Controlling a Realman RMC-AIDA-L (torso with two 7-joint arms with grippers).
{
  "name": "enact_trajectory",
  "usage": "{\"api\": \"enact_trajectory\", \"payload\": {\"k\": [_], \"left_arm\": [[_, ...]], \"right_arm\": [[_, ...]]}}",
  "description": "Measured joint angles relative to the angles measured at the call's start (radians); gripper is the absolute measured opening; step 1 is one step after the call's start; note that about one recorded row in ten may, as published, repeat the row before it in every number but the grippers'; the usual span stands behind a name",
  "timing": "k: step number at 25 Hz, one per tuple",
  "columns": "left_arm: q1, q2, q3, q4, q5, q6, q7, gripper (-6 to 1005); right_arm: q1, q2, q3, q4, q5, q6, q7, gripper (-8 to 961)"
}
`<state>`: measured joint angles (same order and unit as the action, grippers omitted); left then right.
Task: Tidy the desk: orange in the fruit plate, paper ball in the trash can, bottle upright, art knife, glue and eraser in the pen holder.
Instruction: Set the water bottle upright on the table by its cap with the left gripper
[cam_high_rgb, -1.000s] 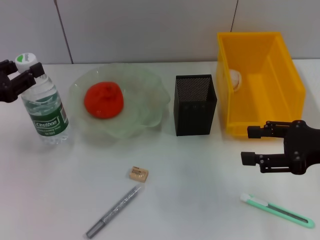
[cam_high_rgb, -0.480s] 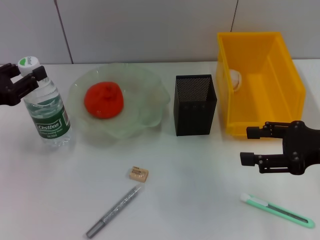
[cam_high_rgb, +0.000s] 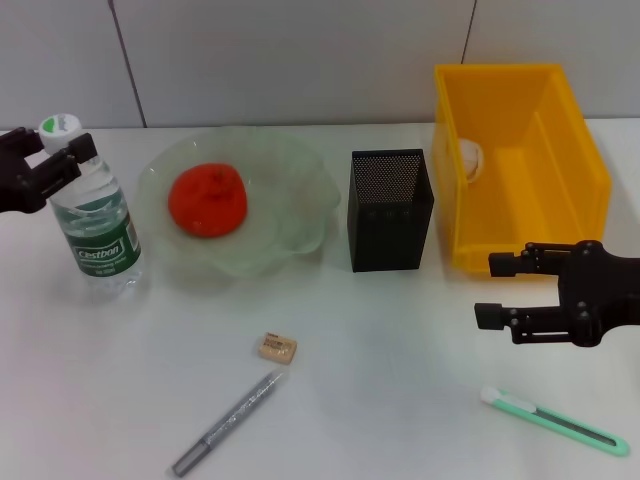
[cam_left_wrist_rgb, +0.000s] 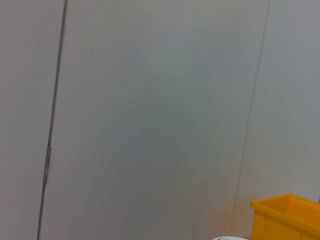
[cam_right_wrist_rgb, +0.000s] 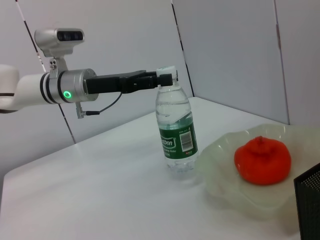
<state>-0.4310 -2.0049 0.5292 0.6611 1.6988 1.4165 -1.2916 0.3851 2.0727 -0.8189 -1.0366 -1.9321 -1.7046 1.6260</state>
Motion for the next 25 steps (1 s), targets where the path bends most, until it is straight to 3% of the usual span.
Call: {"api": "enact_trajectory", "payload": {"k": [8,25], "left_arm": [[0.005,-0.026,-0.005,-0.002,-0.004,-0.025,0.046,486],[0.011,-0.044,-0.005,-0.028,-0.004,-0.056,0.107,494]], "right_arm": [[0.011,-0.006,0.0,0.024,-0.001,0.004,0.0,764],[0.024,-0.007,0.0,0.045,-0.014,0.017,-0.001,763]]}}
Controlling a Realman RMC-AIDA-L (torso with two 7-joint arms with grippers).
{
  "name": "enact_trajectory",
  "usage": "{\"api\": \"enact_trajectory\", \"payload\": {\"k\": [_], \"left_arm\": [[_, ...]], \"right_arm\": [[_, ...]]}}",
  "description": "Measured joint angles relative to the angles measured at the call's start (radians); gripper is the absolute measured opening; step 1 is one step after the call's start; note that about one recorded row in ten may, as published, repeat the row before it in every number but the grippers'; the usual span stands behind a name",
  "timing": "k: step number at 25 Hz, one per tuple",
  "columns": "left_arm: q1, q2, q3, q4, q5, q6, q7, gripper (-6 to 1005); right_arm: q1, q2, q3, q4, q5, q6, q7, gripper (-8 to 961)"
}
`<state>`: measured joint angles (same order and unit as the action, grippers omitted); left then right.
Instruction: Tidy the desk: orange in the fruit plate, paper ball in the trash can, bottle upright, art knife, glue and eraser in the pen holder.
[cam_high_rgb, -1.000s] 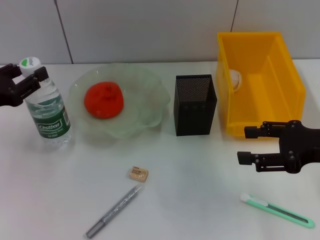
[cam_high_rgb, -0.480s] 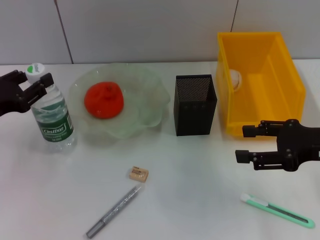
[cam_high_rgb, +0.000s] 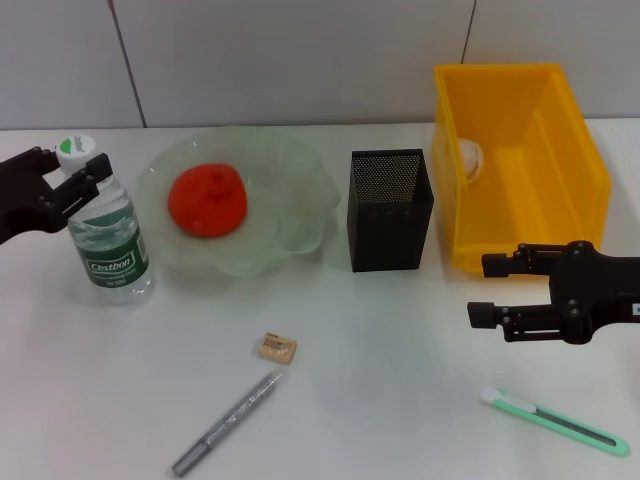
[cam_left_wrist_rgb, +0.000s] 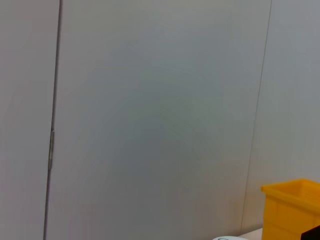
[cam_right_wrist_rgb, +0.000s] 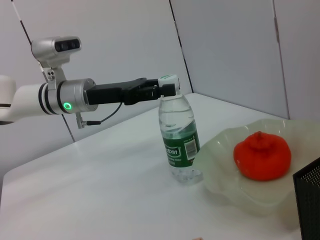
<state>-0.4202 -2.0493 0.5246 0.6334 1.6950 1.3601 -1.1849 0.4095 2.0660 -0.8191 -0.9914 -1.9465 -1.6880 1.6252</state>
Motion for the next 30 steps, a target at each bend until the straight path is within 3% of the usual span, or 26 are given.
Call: {"api": "enact_trajectory", "payload": {"k": [30], "left_arm": [[0.02,-0.014,0.006,-0.01,-0.002,-0.007,0.055,513]], "right_arm": [[0.0,0.002,0.0,0.005,0.0,0.004,-0.001,763]]}}
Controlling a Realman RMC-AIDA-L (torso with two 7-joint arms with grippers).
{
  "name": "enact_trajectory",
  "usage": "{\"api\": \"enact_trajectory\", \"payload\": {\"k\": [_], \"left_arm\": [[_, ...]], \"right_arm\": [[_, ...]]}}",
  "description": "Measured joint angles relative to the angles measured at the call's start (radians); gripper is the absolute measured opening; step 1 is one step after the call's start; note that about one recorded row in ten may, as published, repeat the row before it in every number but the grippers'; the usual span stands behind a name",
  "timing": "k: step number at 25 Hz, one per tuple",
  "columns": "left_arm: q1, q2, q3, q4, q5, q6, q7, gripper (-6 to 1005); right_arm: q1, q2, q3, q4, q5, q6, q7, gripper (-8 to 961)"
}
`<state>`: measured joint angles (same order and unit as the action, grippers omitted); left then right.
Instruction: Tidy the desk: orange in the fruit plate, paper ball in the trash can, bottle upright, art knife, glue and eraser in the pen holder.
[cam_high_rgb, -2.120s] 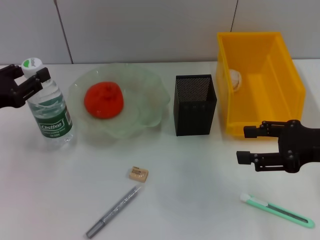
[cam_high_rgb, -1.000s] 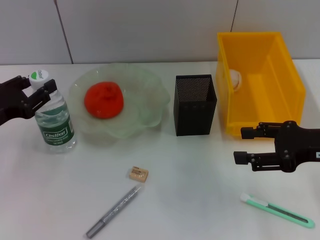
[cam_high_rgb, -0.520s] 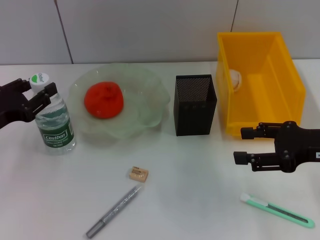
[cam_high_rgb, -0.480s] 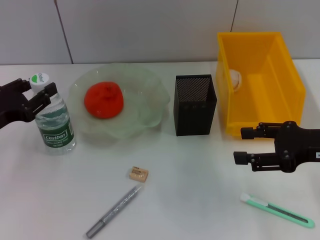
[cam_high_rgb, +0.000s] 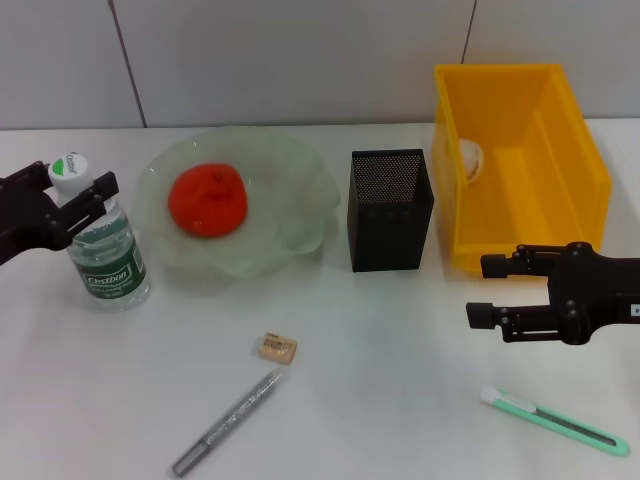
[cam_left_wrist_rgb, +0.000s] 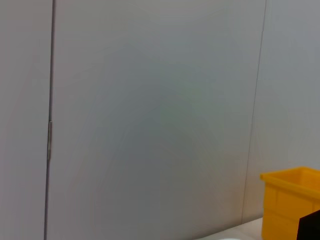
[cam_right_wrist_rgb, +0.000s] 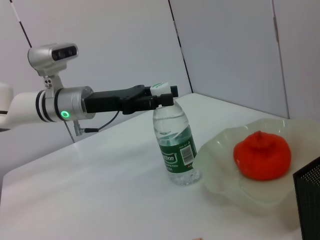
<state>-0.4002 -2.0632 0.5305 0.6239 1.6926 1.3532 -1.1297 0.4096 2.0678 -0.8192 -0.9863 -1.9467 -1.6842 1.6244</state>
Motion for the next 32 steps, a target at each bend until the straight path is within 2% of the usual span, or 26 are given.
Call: {"api": "enact_trajectory", "payload": {"k": [5,6,12,16,20,21,22,23,24,25,26,27,28,30,31,32], "left_arm": [[0.005,0.0,-0.005,-0.002,-0.01,0.015,0.003,541],[0.009,0.0,-0.005,0.0,-0.028,0.021,0.003,668],[0.032,0.009,-0.006,0.017,-0.086,0.031,0.004,824],[0.062,0.013,-0.006,0.059,-0.121,0.065,0.0,838],[0.121,0.02,-0.007,0.122,-0.197,0.192,-0.01,851],[0.158,0.041,-0.007,0.132,-0.238,0.322,-0.028,854],[0.158,0.041,-0.007,0.132,-0.238,0.322,-0.028,858],[0.173,0.055,-0.007,0.13,-0.248,0.386,-0.048,861],[0.173,0.055,-0.007,0.13,-0.248,0.386,-0.048,865],[0.188,0.072,-0.006,0.123,-0.251,0.458,-0.075,868],[0.188,0.072,-0.006,0.123,-0.251,0.458,-0.075,867],[0.206,0.101,0.013,0.104,-0.217,0.553,-0.105,867],[0.213,0.11,0.027,0.096,-0.182,0.59,-0.109,866],[0.213,0.11,0.027,0.096,-0.182,0.59,-0.109,866],[0.224,0.1,0.04,0.085,-0.086,0.619,-0.09,865],[0.227,0.094,0.041,0.079,-0.066,0.62,-0.075,864]], "right_arm": [[0.0,0.0,0.0,0.0,0.0,0.0,0.0,762],[0.0,0.0,0.0,0.0,0.0,0.0,0.0,762],[0.0,0.0,0.003,0.0,-0.001,0.0,0.0,762],[0.0,0.002,0.007,0.0,-0.001,0.0,0.0,762],[0.003,0.004,0.005,-0.016,-0.002,0.0,0.003,762],[0.005,0.005,0.003,-0.022,-0.002,-0.001,0.007,762],[0.007,0.005,0.002,-0.028,-0.002,-0.002,0.011,762],[0.01,0.005,0.001,-0.037,-0.002,-0.005,0.018,762],[0.014,0.005,0.001,-0.046,-0.003,-0.009,0.028,762],[0.017,0.005,0.0,-0.057,-0.007,-0.012,0.039,762],[0.022,0.006,0.001,-0.072,-0.013,-0.013,0.055,762],[0.028,0.006,0.0,-0.091,-0.027,-0.015,0.079,762],[0.033,0.006,0.0,-0.107,-0.041,-0.015,0.101,762],[0.05,0.007,-0.017,-0.166,-0.093,-0.017,0.185,762],[0.059,0.007,-0.031,-0.2,-0.119,-0.017,0.224,762],[0.069,0.007,-0.053,-0.241,-0.155,-0.02,0.283,762]]}}
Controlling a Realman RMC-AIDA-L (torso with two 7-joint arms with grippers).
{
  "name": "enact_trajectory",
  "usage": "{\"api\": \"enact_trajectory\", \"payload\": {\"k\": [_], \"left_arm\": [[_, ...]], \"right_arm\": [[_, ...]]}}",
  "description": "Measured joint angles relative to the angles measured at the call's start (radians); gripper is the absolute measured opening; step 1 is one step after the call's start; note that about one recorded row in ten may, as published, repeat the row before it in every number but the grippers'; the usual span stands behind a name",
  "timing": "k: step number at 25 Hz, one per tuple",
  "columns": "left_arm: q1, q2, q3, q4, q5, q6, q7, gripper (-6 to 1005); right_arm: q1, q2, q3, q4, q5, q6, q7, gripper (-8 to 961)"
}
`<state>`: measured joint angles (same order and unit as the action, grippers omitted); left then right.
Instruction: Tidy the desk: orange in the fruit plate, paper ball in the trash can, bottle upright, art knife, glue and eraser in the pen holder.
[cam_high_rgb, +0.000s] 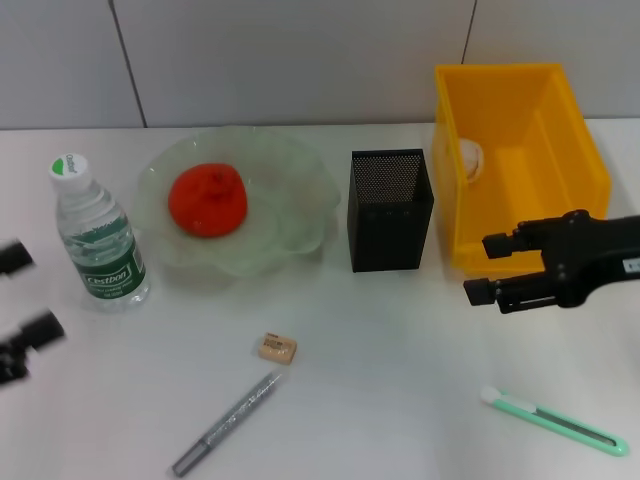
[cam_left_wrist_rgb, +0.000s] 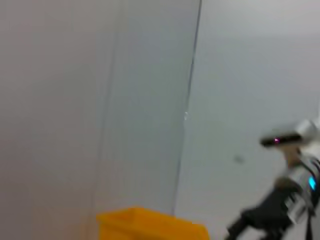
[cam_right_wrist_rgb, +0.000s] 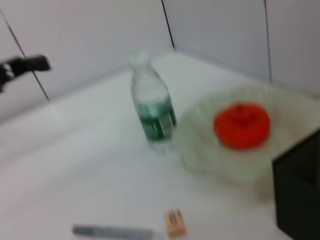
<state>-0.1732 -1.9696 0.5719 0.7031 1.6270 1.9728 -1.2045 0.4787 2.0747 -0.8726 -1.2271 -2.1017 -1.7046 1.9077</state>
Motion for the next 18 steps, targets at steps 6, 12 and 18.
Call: {"api": "enact_trajectory", "payload": {"k": [6,12,18], "left_arm": [[-0.006,-0.014,0.005,-0.031,0.117,0.001,0.069,864],[-0.017,-0.019,0.071,-0.037,0.194,0.004,0.128,864],[-0.026,-0.018,0.115,-0.039,0.226,-0.004,0.141,864]], "right_arm": [[0.106,-0.002,-0.162,-0.253,-0.288,-0.108,0.339,761],[0.264,0.002,-0.315,-0.248,-0.49,-0.256,0.521,761],[0.312,0.006,-0.485,-0.166,-0.572,-0.206,0.625,762]]}}
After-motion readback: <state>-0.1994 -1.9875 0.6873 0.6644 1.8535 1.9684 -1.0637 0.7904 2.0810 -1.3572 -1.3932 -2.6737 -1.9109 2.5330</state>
